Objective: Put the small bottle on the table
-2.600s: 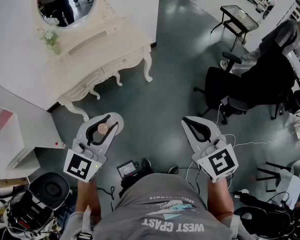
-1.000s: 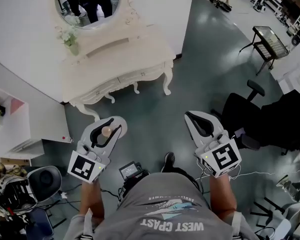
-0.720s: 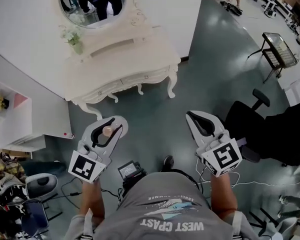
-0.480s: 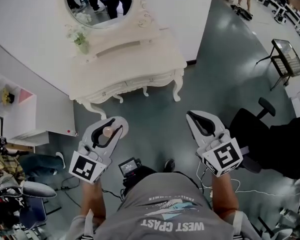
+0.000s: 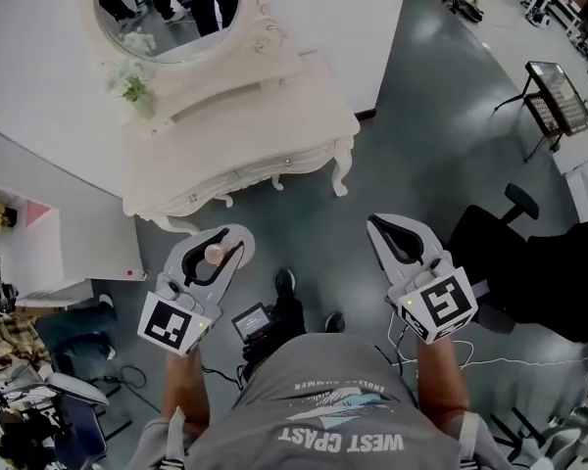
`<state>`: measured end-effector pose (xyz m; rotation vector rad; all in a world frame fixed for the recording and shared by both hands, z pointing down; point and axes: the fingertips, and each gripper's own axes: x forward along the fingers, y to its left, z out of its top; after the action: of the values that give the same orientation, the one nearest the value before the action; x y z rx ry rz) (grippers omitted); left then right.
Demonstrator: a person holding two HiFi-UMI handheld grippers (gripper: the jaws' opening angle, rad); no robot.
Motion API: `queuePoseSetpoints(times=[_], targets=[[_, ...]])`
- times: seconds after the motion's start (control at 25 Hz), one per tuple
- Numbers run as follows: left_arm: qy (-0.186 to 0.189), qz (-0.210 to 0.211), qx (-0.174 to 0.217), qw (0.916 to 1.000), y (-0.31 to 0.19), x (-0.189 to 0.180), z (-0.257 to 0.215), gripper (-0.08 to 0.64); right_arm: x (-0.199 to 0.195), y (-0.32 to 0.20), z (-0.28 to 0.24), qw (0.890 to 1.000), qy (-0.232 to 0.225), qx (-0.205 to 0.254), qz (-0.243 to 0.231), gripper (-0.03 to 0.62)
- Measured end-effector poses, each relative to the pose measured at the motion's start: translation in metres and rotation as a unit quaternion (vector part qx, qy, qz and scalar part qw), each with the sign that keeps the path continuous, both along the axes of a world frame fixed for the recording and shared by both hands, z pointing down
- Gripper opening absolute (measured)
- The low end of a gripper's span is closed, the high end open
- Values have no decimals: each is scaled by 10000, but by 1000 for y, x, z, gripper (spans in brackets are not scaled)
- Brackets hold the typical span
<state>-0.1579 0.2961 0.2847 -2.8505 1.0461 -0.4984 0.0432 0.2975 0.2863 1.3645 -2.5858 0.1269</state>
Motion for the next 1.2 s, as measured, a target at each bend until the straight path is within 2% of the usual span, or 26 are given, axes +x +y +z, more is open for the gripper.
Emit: queuePoseSetpoints(times=[0.28,0.72,1.0,1.2], targets=[[267,633,87,9976,-78,11,-8,104,-1,-41,-7,9982,169,-69,567,3],[349,1374,47,9899,-178,14,-11,104,-9,-110,-14,9911,280,-183,1289,3],[470,1639,61,9853,-228,6,-12,104,-20,-149,-18,9863,384,-155,1596,3],[546,1664,78,9845,-256,4,-12,104,-25,-173,-18,9857,453,-177,1613,3]])
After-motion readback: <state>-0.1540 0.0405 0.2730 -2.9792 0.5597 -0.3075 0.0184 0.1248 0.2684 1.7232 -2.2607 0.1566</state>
